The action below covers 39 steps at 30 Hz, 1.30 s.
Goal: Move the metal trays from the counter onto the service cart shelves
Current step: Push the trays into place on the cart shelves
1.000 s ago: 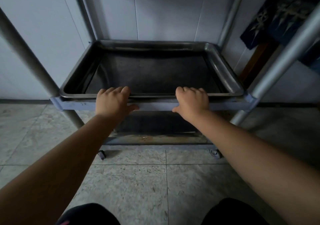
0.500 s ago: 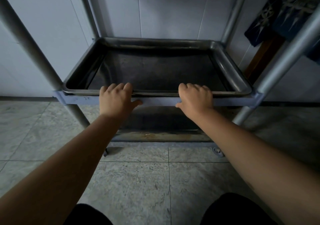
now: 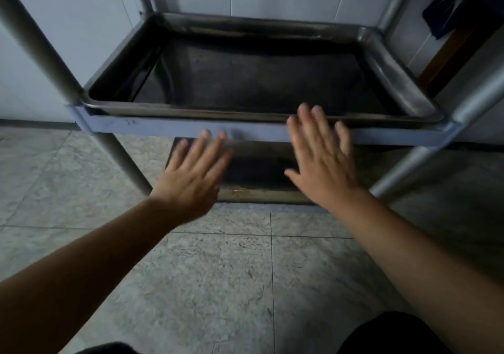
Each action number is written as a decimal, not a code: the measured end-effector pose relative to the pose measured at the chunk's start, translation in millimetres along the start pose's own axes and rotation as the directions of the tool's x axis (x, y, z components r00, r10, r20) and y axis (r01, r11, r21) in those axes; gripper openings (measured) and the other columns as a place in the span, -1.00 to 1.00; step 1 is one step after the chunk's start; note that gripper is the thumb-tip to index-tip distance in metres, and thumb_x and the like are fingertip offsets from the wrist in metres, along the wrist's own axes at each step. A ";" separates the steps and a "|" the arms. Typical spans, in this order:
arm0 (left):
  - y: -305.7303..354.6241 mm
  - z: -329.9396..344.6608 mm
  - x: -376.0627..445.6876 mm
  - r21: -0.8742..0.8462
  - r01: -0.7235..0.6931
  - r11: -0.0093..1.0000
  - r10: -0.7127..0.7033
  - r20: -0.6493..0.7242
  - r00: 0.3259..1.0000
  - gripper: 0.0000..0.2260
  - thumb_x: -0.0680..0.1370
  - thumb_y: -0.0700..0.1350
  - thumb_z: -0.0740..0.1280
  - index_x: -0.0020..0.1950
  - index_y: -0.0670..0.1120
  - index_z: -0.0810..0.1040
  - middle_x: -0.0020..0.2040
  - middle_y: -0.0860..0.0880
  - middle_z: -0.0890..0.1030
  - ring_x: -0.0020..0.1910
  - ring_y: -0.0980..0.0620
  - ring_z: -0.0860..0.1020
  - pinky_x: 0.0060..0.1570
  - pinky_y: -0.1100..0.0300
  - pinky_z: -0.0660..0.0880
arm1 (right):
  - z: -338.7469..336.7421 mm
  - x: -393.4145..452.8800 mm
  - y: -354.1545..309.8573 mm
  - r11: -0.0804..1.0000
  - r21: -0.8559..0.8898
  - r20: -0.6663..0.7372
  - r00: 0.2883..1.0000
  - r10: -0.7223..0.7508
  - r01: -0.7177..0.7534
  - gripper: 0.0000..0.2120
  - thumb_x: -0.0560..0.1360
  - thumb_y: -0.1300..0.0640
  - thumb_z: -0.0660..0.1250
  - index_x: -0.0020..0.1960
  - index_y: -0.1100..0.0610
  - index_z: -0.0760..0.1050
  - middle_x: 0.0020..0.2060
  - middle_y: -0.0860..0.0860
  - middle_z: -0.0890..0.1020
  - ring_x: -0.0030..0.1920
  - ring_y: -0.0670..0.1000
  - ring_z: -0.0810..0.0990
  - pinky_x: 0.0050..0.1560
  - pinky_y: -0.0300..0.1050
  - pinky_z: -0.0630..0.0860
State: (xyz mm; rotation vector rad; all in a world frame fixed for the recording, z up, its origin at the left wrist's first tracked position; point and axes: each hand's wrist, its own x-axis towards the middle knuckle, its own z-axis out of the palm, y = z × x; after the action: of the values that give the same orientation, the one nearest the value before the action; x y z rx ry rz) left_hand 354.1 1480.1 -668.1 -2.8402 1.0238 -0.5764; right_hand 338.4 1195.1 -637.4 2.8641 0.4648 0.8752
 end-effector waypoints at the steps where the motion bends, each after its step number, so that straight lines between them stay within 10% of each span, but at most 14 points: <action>1: 2.6 15.9 -12.7 0.029 -0.113 0.993 0.109 0.117 0.987 -0.17 0.50 0.05 0.36 0.62 -0.12 -0.02 0.60 -0.19 -0.25 0.58 -0.19 -0.24 0.52 -0.17 -0.26 | 12.0 -16.6 -7.7 0.994 0.012 0.040 0.993 -0.110 0.109 0.12 0.28 -0.09 0.52 0.60 0.12 -0.10 0.59 0.11 -0.04 0.57 0.10 -0.07 0.49 0.14 -0.14; 4: 4.5 67.8 -34.9 0.056 -0.106 0.993 0.075 0.403 0.912 -0.17 0.56 0.22 0.22 0.61 -0.09 -0.18 0.59 -0.18 -0.28 0.55 -0.17 -0.30 0.48 -0.17 -0.24 | 52.4 -55.5 -23.6 0.974 0.100 0.285 0.932 -0.226 0.206 0.08 0.31 -0.17 0.50 0.60 0.10 -0.05 0.59 0.07 -0.08 0.57 0.04 -0.07 0.50 0.12 -0.04; 9: -9.4 138.3 -19.4 -0.024 0.215 0.976 -0.177 0.483 0.857 -0.08 0.53 0.37 0.20 0.63 -0.10 -0.17 0.61 -0.11 -0.24 0.58 -0.08 -0.25 0.49 -0.09 -0.19 | 125.5 -65.8 -19.3 0.970 0.115 0.672 0.736 0.084 -0.215 0.14 0.33 -0.31 0.45 0.59 0.04 -0.20 0.59 -0.01 -0.21 0.57 0.00 -0.19 0.50 0.08 -0.07; 17: -1.6 216.1 0.1 -0.106 0.230 0.968 -0.152 0.485 0.861 -0.04 0.48 0.34 0.34 0.63 -0.11 -0.06 0.65 -0.13 -0.02 0.61 -0.14 -0.05 0.51 -0.15 -0.04 | 202.9 -58.2 -20.6 0.978 0.012 0.763 0.634 0.125 -0.207 0.04 0.35 -0.20 0.50 0.58 0.09 -0.04 0.57 0.07 0.15 0.55 0.11 0.10 0.45 0.12 0.15; 21: -2.2 226.9 -0.7 -0.187 0.239 0.953 -0.150 0.396 0.906 -0.30 0.47 0.20 0.44 0.49 -0.10 0.33 0.43 -0.17 0.47 0.42 -0.20 0.41 0.41 -0.13 0.24 | 220.7 -59.5 -28.7 0.986 -0.010 0.722 0.681 0.121 -0.164 -0.34 0.34 -0.14 0.53 0.29 0.10 0.36 0.13 0.11 0.59 0.10 0.17 0.57 -0.04 0.01 0.43; 27: 3.0 219.0 -5.5 -0.224 0.280 0.934 -0.196 0.335 0.922 -0.60 0.44 0.13 0.50 0.10 -0.11 0.55 -0.01 -0.14 0.65 0.00 -0.22 0.59 0.02 -0.04 0.42 | 222.2 -61.3 -29.8 0.986 0.034 0.720 0.689 0.089 -0.163 -0.59 0.38 -0.08 0.51 0.06 0.10 0.45 -0.06 0.07 0.57 -0.05 0.18 0.58 -0.19 -0.04 0.41; 39: 21.9 212.5 -15.4 -0.203 0.360 0.911 -0.298 0.280 0.912 -0.74 0.53 0.06 0.43 -0.07 -0.13 0.54 -0.15 -0.13 0.64 -0.16 -0.19 0.59 -0.12 0.02 0.42 | 220.6 -68.1 -44.7 0.994 -0.064 0.700 0.706 0.112 -0.094 -0.79 0.51 0.03 0.42 -0.03 0.15 0.49 -0.14 0.10 0.59 -0.13 0.18 0.58 -0.26 -0.05 0.40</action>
State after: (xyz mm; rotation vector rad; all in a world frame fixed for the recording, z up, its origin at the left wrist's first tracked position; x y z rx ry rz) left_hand 408.3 1459.6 -874.3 -3.2317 0.6125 -0.1074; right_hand 397.1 1212.0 -864.5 2.9149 0.1902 -0.2568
